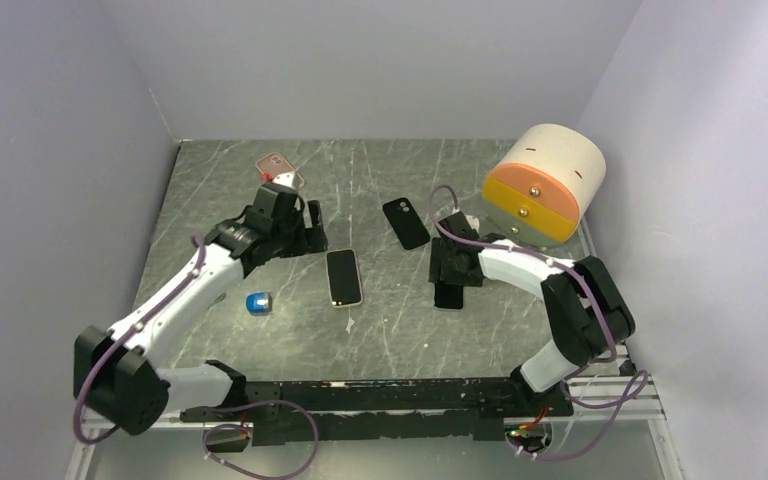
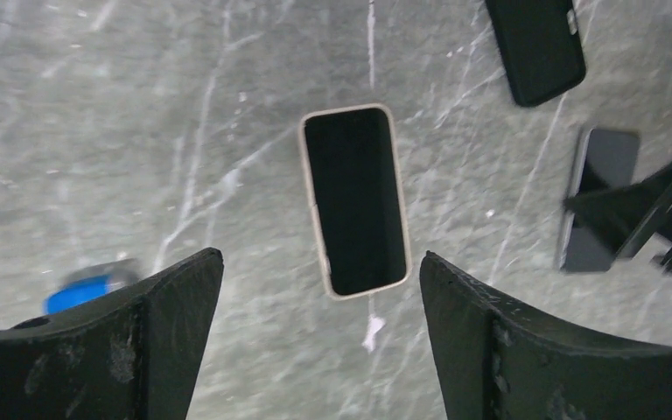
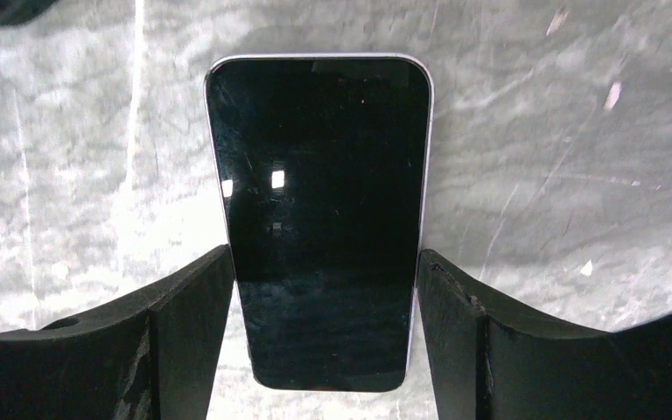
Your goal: Put the phone into the phone case
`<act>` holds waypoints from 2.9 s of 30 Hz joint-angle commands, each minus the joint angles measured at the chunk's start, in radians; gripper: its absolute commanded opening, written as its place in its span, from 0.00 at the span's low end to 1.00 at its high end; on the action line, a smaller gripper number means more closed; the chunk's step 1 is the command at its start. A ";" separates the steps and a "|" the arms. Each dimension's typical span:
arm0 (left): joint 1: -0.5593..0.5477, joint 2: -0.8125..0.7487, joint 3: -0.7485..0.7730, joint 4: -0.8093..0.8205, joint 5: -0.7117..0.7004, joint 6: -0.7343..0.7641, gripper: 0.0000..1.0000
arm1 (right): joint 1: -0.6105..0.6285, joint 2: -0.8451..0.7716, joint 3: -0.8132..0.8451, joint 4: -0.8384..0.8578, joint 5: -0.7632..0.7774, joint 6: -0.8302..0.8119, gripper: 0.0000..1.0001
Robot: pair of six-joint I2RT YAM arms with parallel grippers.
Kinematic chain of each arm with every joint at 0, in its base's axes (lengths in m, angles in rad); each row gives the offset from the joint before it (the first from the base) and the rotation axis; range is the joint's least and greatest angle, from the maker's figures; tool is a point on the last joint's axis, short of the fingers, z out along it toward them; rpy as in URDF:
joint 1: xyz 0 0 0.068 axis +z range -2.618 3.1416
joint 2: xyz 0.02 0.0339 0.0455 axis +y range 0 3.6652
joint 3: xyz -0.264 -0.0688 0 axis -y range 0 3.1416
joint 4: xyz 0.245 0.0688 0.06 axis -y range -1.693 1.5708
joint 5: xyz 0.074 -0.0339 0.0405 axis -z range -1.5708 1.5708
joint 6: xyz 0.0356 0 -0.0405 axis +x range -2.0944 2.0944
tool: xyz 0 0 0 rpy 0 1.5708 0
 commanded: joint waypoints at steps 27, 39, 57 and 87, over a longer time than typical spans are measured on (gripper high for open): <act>-0.055 0.911 0.482 0.557 0.126 -0.386 0.45 | 0.004 -0.354 -0.152 0.013 -0.115 0.008 0.43; -0.069 1.086 0.597 0.528 0.221 -0.382 0.42 | 0.003 -0.406 -0.186 0.024 -0.111 0.005 0.42; -0.069 1.056 0.596 0.384 0.298 -0.306 0.12 | 0.004 -0.478 -0.190 0.024 -0.110 0.006 0.40; -0.210 0.674 0.216 0.179 0.235 -0.303 0.06 | 0.006 -0.495 -0.203 0.096 -0.218 0.080 0.38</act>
